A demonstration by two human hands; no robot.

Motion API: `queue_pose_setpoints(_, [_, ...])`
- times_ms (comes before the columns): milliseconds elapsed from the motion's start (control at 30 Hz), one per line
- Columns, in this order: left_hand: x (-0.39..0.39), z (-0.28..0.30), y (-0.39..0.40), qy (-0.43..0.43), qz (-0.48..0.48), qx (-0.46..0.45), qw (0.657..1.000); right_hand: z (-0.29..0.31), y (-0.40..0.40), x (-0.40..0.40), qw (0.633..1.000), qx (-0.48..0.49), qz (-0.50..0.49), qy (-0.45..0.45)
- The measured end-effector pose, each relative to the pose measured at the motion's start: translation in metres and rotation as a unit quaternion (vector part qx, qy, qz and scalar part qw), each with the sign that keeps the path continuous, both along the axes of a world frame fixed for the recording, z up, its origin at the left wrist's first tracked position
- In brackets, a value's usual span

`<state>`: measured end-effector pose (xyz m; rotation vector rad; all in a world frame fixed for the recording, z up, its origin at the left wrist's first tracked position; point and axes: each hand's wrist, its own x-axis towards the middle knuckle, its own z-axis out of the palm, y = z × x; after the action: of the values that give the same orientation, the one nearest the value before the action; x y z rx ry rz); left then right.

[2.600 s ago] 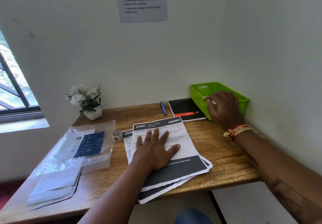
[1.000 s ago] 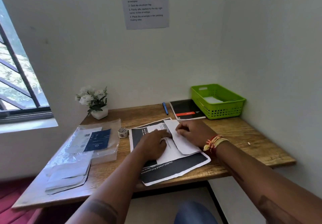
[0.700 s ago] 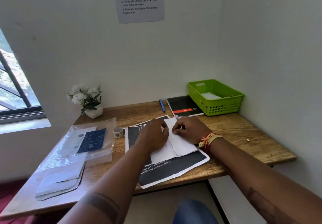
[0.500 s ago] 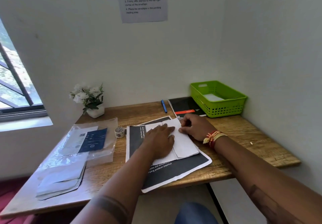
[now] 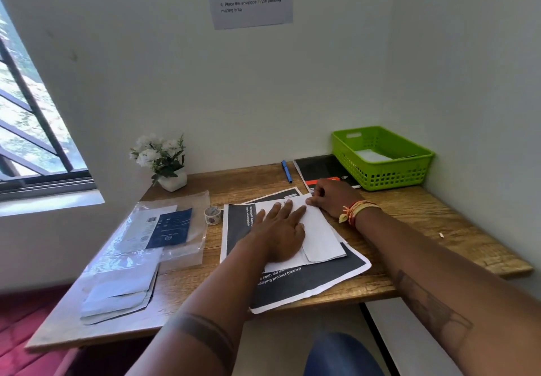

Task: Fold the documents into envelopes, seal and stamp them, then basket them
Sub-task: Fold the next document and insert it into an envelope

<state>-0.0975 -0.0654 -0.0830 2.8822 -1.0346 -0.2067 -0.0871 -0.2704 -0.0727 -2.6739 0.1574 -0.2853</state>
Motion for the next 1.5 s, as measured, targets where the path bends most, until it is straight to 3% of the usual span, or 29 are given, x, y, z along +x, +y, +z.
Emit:
queue_pose_setpoints(133, [0.003,0.003,0.0,0.014,0.012,-0.008,1.0,0.0,-0.007,-0.016,0.998,0.046,0.036,-0.001])
queue_pose_setpoints(300, [-0.003,0.004,-0.007,0.008,0.035,0.01,0.999,-0.002,-0.012,-0.045,0.997,0.025,0.067,0.006])
queue_pose_setpoints(800, [-0.005,-0.002,-0.004,-0.005,0.028,0.019,0.999,0.015,-0.015,-0.113,0.977,0.019,0.134,0.166])
queue_pose_setpoints(900, [-0.003,-0.003,-0.004,-0.004,0.024,0.021,0.999,0.016,-0.018,-0.098,0.986,-0.013,0.107,0.125])
queue_pose_setpoints(1000, [-0.003,-0.003,-0.004,-0.006,0.025,0.023,0.999,0.009,-0.01,-0.074,0.983,-0.138,0.085,0.082])
queue_pose_setpoints(1167, [-0.005,-0.003,-0.004,-0.006,0.027,0.021,0.999,0.013,0.007,-0.042,0.968,-0.225,0.04,0.106])
queue_pose_setpoints(1300, [-0.005,-0.002,-0.004,-0.005,0.028,0.019,0.999,0.017,0.014,-0.024,0.963,-0.242,0.014,0.118])
queue_pose_setpoints(1500, [-0.007,-0.002,-0.004,0.002,0.031,0.015,0.999,0.009,0.012,-0.013,0.987,-0.149,-0.008,0.064])
